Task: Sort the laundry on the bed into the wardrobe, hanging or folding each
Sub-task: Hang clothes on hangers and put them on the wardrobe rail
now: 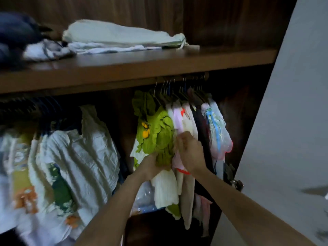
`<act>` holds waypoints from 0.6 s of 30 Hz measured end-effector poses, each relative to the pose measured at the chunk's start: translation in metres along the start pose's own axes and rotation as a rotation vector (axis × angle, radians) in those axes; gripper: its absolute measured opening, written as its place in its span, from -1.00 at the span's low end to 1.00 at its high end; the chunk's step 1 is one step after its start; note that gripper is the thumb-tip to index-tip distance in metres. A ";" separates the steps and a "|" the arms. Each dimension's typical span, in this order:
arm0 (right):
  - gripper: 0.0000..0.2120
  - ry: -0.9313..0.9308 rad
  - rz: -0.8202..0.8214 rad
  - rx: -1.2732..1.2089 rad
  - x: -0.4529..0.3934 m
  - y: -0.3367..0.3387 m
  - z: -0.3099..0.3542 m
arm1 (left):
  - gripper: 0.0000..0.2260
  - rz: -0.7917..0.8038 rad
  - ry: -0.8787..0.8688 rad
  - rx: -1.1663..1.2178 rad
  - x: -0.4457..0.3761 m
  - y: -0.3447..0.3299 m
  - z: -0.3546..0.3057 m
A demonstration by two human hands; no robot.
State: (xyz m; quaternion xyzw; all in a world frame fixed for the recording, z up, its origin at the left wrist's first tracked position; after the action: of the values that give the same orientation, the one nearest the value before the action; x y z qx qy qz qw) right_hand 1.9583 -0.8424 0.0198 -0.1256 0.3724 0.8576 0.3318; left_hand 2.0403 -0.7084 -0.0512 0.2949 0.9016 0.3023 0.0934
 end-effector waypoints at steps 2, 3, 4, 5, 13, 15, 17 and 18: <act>-0.73 -0.015 0.109 0.032 0.016 0.015 0.009 | -0.83 0.034 0.116 -0.033 0.031 0.024 -0.009; -0.69 -0.016 0.188 0.066 0.022 0.021 0.016 | -0.86 0.029 0.170 -0.046 0.049 0.036 -0.012; -0.68 -0.015 0.301 0.118 0.029 0.023 0.023 | -0.81 0.016 0.232 -0.079 0.070 0.047 -0.015; -0.71 -0.005 0.432 0.181 0.036 0.023 0.034 | -0.74 0.018 0.277 -0.147 0.094 0.058 -0.020; -0.80 0.326 1.087 0.356 0.111 -0.006 0.171 | -0.64 -0.031 0.593 -0.418 0.310 0.135 -0.026; -0.79 0.440 1.190 0.362 0.147 -0.023 0.211 | -0.64 -0.086 0.700 -0.401 0.376 0.140 -0.015; -0.80 0.594 1.276 0.361 0.195 -0.036 0.254 | -0.63 -0.132 0.835 -0.407 0.450 0.140 -0.015; -0.78 0.683 1.316 0.366 0.224 -0.040 0.275 | -0.61 -0.154 0.894 -0.420 0.487 0.139 -0.015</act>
State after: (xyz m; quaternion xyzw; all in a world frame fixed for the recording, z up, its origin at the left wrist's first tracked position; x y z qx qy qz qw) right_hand 1.8264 -0.5171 0.0842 -0.0790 0.5884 0.7168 -0.3656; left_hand 1.7079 -0.3399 0.0487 0.0439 0.7924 0.5662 -0.2229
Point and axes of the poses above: each hand's wrist, its own x-axis away from the middle knuckle, its own y-axis out of the back of the hand, z = x × y, the point moved 6 cm from there along -x, towards the middle knuckle, and after that the axes turned 5 degrees about x, right-handed, at the moved point
